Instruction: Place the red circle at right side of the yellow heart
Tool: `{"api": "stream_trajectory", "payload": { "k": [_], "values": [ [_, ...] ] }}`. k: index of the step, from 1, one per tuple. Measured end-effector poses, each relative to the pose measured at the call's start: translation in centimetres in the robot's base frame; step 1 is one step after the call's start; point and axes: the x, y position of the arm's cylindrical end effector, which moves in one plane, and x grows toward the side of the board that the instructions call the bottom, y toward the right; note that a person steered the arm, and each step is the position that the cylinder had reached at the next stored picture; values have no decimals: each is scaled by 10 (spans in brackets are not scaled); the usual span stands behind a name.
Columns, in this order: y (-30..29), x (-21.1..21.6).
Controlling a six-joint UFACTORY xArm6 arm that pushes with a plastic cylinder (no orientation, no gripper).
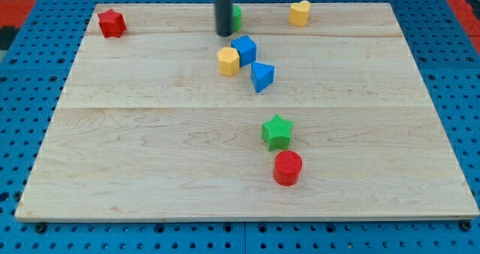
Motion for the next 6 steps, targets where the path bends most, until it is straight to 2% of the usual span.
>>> {"api": "stream_trajectory", "payload": {
  "k": [1, 2, 3, 4, 5, 6],
  "values": [
    [-12, 104],
    [11, 225],
    [80, 262],
    [94, 282],
    [144, 286],
    [198, 270]
  ]
}}
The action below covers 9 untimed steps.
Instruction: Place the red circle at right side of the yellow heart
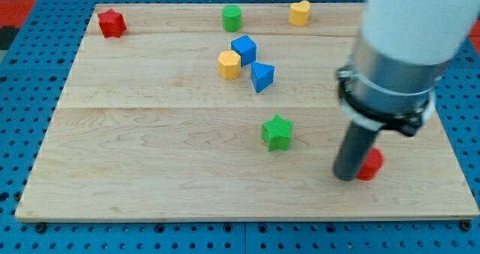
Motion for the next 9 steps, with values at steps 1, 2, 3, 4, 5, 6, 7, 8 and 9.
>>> {"api": "stream_trajectory", "payload": {
  "k": [1, 2, 3, 4, 5, 6, 7, 8, 9],
  "values": [
    [7, -12],
    [25, 1],
    [38, 29],
    [55, -11],
    [52, -86],
    [58, -116],
    [49, -75],
    [87, -102],
    [90, -152]
  ]
}}
